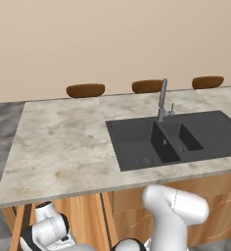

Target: Restock the sink supplies by placing the sponge and soap dispenser on the counter and next to the sink. Make sure the soap dispenser is upright.

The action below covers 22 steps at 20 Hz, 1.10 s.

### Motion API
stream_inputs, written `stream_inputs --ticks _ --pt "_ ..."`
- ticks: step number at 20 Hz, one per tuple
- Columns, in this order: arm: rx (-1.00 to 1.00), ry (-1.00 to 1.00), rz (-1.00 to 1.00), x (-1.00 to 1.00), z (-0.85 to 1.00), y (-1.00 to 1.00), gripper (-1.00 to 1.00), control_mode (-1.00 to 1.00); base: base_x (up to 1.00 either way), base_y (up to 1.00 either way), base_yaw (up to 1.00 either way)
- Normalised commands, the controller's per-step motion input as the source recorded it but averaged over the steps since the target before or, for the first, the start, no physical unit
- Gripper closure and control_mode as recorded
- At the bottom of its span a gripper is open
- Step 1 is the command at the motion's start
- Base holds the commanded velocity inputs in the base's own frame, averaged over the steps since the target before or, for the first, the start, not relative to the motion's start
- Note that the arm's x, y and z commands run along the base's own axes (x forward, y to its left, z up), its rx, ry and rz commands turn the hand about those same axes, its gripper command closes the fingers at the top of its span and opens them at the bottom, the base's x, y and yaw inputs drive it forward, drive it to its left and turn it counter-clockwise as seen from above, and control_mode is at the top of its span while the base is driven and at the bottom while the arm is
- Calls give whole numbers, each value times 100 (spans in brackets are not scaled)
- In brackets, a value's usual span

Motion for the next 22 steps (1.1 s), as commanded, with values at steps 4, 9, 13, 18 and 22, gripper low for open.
stream_inputs --ticks 4,9,13,18,22 --pt "0 -3 -3 -19 -29 0 -100 -100 0 0 0" --pt "0 -9 -5 -15 -11 -1 100 -100 0 0 0" --pt "0 -17 -5 -29 14 -7 100 -100 0 0 0" --pt "0 -20 0 -49 96 -5 100 -100 0 0 0" --pt "5 -10 -3 -26 100 -19 100 -100 0 0 0"
